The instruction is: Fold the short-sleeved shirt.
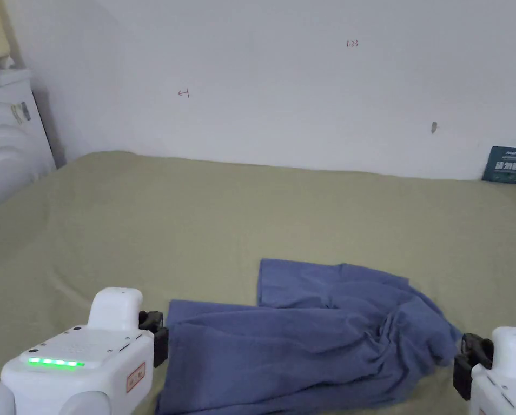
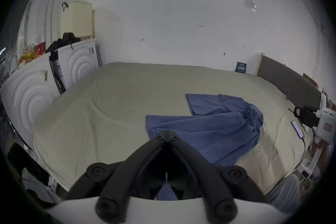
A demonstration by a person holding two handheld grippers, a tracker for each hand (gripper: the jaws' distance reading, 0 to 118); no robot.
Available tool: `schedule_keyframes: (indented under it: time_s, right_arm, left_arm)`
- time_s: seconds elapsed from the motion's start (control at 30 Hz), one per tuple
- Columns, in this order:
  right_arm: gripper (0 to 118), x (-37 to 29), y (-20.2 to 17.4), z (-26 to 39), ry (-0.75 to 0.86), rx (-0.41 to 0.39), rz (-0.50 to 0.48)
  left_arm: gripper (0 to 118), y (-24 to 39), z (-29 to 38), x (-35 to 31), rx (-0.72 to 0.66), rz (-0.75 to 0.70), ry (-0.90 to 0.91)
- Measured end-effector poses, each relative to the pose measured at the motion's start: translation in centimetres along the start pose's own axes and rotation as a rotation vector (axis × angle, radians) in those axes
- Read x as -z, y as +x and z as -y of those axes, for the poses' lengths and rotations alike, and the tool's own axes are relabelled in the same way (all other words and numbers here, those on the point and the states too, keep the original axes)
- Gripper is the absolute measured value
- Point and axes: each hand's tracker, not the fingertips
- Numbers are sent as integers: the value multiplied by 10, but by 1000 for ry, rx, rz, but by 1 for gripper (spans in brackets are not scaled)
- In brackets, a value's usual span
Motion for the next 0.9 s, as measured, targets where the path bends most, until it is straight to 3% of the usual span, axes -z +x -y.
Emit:
schedule_keyframes:
  time_s: [0.1,0.3,0.4,0.43,0.47,0.5,0.53,0.57,0.7,0.73,0.8,0.83,0.9]
  right_arm:
    - [1,11,-6,-2,-14,-15,-5]
    - [1,41,-8,4,-66,-11,-1]
    - [1,58,-7,11,-107,-3,2]
    - [1,63,-6,14,-115,-2,3]
    - [1,68,-5,16,-124,-2,5]
    - [1,72,-4,18,-129,-3,8]
    - [1,77,-3,21,-138,-4,11]
    - [1,81,-2,22,-150,-6,13]
    - [1,95,4,29,-194,2,14]
    - [1,98,7,30,-205,3,20]
    - [1,106,15,31,-231,-9,29]
    - [1,111,20,30,-241,-19,43]
    - [1,120,32,26,-251,-20,52]
  left_arm:
    - [0,-8,-11,43,-8,12,-43]
    - [0,-32,-31,177,-69,15,-291]
    - [6,-37,-36,236,-5,-45,-365]
    - [19,-34,-35,243,-5,-39,-381]
    - [70,-33,-36,255,-11,-38,-403]
    - [110,-32,-35,265,1,-52,-456]
    - [118,-31,-31,278,20,-65,-501]
    - [112,-26,-29,270,35,-118,-436]
    - [97,-20,-15,278,49,-107,-510]
    - [85,-18,-16,271,31,-109,-489]
    - [21,-13,-19,260,14,-67,-454]
    - [3,-8,-23,256,35,-39,-460]
    - [3,-1,-20,251,109,-63,-447]
